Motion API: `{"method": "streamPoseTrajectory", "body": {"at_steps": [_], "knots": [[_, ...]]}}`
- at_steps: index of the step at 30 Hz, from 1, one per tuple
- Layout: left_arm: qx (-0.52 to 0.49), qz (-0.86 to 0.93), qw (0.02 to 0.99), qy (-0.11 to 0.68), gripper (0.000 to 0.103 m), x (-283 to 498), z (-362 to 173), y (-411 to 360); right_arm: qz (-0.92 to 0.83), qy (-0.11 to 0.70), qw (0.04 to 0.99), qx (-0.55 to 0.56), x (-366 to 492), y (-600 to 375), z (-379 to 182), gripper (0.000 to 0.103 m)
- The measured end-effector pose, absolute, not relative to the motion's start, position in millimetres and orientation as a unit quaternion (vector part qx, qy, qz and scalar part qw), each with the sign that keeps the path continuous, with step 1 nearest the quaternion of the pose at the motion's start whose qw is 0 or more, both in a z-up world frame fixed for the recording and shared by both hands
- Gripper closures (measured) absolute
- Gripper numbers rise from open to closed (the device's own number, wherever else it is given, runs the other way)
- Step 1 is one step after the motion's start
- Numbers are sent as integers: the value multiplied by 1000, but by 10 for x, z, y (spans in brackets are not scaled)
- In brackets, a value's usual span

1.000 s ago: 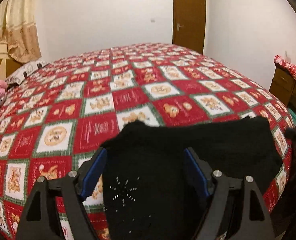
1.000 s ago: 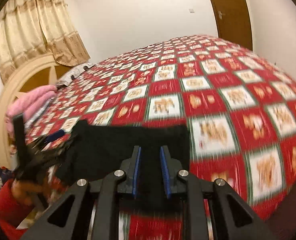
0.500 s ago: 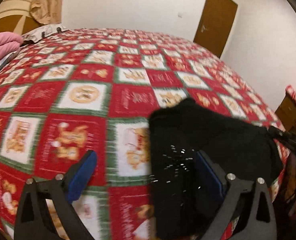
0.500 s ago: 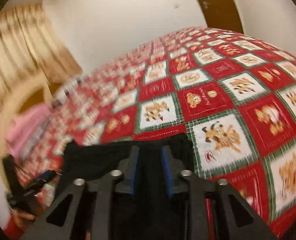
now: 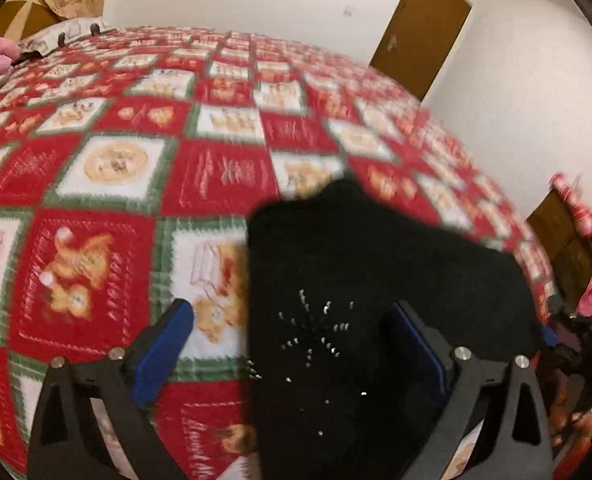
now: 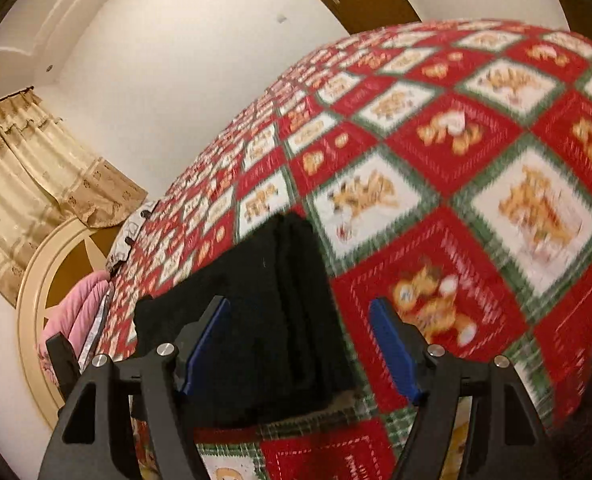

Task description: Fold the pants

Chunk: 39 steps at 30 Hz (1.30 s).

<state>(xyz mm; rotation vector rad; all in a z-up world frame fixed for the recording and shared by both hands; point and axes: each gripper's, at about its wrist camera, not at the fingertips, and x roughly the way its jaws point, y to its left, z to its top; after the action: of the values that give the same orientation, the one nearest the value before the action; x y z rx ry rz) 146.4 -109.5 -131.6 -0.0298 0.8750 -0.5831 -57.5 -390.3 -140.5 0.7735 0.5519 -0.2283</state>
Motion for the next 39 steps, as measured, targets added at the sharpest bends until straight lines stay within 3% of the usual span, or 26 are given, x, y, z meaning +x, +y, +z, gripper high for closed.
{"method": "streamPoseTrajectory", "body": {"at_steps": [3,15,18,20,21,25,31,35,37,39], "knots": [[29,-263,877,401,0,1349,-1330,-1209,-120,295,877,361,-492,-3749,-1595,29],[11,-262,876,405,0,1279,-1354,-1121,-111,304,880,349,-477,-3467,-1617,28],[6,-257,877,407,0,1272,-1359,-1119,-101,300,870,377,-511,-3555,-1616,35],[0,-248,875,417,0,1274,-1353,-1121,-88,301,869,382,-517,-3562,-1608,59],[-1,-243,873,423,0,1274,-1345,-1128,-78,304,868,384,-494,-3545,-1608,62],[0,-234,870,433,0,1238,-1341,-1131,-88,309,877,357,-444,-3459,-1609,62],[-5,-247,871,426,0,1188,-1357,-1095,-72,295,862,406,-474,-3567,-1735,59],[-2,-256,868,425,2,1193,-1349,-1087,-85,316,874,359,-406,-3466,-1647,60],[-8,-257,869,422,14,1171,-1320,-1063,-95,324,880,333,-379,-3407,-1603,63],[-46,-284,858,425,59,1172,-1278,-1005,-101,329,885,315,-358,-3364,-1564,66]]}}
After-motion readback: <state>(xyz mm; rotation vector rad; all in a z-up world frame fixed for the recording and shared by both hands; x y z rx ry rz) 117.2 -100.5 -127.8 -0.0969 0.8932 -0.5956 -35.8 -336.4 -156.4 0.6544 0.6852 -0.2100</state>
